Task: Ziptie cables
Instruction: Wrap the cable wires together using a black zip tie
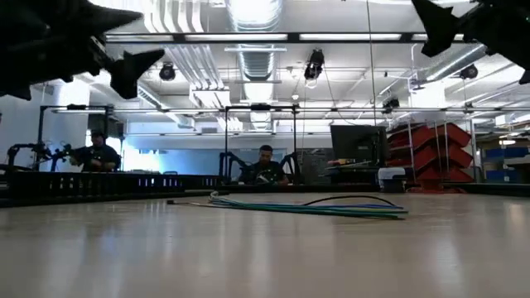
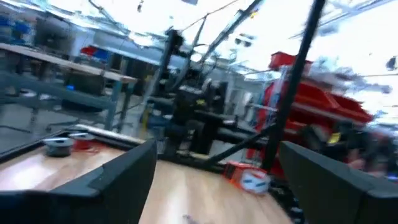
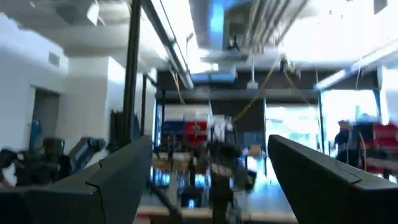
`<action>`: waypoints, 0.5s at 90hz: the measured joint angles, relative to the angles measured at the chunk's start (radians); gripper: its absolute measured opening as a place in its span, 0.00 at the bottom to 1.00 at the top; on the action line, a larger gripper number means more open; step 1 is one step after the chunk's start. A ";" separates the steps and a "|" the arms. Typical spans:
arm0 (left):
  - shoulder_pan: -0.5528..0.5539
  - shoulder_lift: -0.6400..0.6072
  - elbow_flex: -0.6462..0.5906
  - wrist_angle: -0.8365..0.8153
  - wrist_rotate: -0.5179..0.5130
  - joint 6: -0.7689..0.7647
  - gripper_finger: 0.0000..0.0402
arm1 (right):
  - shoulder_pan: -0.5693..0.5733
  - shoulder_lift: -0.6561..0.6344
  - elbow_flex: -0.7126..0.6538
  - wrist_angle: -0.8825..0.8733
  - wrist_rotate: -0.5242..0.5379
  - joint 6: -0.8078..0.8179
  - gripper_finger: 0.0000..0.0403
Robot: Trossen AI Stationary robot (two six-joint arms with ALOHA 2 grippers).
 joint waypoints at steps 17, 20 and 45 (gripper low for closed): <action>0.001 0.095 0.000 0.034 -0.348 0.030 0.80 | 0.000 0.069 0.016 0.024 0.240 -0.060 0.73; 0.001 0.106 0.000 0.034 -0.406 0.042 0.80 | 0.000 0.087 0.024 -0.010 0.254 -0.056 0.72; 0.001 0.157 0.043 0.039 -0.475 0.071 0.80 | 0.002 0.441 0.205 -0.303 0.255 0.014 0.70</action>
